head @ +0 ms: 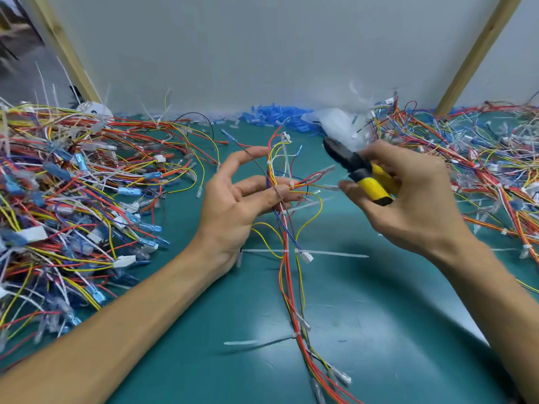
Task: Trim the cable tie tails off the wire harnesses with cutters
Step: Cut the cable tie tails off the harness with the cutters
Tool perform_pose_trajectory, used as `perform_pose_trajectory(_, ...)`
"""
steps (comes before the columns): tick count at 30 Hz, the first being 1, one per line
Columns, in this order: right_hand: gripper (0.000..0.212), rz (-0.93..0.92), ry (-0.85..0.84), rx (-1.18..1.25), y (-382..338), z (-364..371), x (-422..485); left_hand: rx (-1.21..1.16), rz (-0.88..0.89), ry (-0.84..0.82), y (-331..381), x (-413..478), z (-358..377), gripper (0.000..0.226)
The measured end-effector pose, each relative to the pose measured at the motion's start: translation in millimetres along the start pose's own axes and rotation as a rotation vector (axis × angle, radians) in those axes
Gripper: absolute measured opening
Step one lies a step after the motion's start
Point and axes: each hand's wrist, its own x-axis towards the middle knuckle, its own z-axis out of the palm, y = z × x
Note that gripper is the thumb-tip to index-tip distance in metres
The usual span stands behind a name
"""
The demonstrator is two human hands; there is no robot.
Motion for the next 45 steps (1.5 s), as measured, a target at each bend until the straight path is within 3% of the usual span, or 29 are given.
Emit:
perform_pose_trajectory(7,0.024,-0.047,-0.230,-0.248,0,3,-8,0.261,0.132,0.029,0,0,2,0.058)
perform_pose_trajectory(31,0.022,0.015,-0.224,-0.326,2,19,-15,0.376,0.174,0.074,-11,0,2,0.050)
perform_pose_trajectory(45,0.017,0.100,-0.269,-0.202,-4,23,-15,0.481,0.242,0.124,-13,-6,8,0.060)
